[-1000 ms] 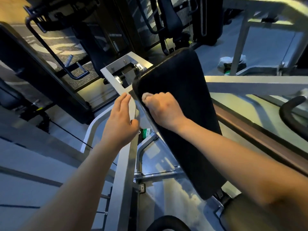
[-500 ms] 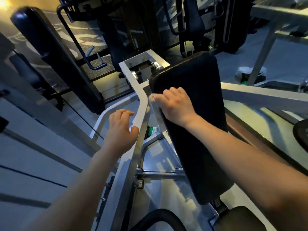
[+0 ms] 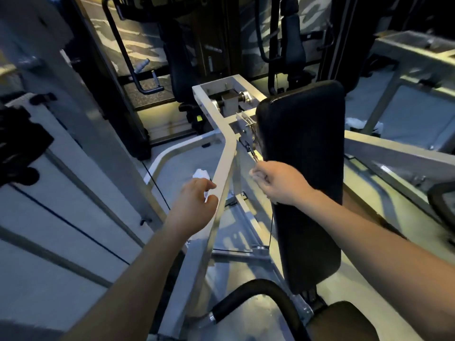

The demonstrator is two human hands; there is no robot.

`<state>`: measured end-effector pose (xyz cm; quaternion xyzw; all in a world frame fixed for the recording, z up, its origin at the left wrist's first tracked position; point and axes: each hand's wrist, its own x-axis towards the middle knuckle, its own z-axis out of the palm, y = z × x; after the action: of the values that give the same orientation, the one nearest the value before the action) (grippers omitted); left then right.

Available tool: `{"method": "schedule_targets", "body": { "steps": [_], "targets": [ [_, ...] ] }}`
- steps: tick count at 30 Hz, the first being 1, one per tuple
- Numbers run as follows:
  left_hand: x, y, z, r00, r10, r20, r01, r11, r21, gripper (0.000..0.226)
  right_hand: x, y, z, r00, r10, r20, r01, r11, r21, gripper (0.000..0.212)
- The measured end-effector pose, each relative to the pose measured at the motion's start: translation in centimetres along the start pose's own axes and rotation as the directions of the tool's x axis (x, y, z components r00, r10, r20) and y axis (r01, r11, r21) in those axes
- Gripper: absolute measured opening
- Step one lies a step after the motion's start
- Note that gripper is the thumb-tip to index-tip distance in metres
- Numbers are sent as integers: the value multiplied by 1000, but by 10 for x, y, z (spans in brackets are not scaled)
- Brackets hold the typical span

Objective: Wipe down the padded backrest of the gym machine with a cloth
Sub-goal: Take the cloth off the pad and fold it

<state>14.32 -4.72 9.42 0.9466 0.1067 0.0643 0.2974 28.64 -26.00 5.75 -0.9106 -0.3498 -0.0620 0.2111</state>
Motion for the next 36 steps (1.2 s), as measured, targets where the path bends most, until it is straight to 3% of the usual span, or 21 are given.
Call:
{"method": "schedule_targets", "body": {
  "steps": [3,7,9,12,14,17,22,26,30,34,36],
  "targets": [
    [-24,-23,-4,995,-95,31,100,974,-204,22,-24,-53,6,985,139,103,-168,909,381,10],
    [-54,-55,-11,972,-161,171,223,864,-451,19,-46,-111,26,963,155,220,-253,801,543,13],
    [-67,-63,-14,963,-118,242,238,794,-560,20,-52,-133,37,949,176,262,-302,743,597,14],
    [-85,-71,-19,965,5,262,181,711,-680,18,-60,-162,48,916,185,356,-399,499,769,34],
    [-93,-79,-23,972,18,235,155,705,-692,16,-64,-174,52,913,172,370,-407,450,795,34],
    [-99,-96,-25,983,-63,174,165,724,-670,16,-70,-186,55,934,206,292,-356,596,719,27],
    [-100,-114,-31,961,-264,77,236,649,-723,12,-78,-192,58,923,294,250,-384,638,668,10],
    [-101,-119,-40,949,-313,29,234,643,-729,18,-86,-192,58,929,295,225,-370,695,617,7],
    [-103,-107,-50,961,-275,-4,208,738,-642,26,-86,-201,60,934,272,234,-358,727,585,10],
    [-99,-105,-61,971,-227,-75,161,853,-497,24,-81,-204,53,908,290,301,-415,537,734,13],
    [-97,-109,-68,981,-187,-60,141,885,-444,23,-76,-205,49,886,298,355,-444,326,834,20]
  ]
}}
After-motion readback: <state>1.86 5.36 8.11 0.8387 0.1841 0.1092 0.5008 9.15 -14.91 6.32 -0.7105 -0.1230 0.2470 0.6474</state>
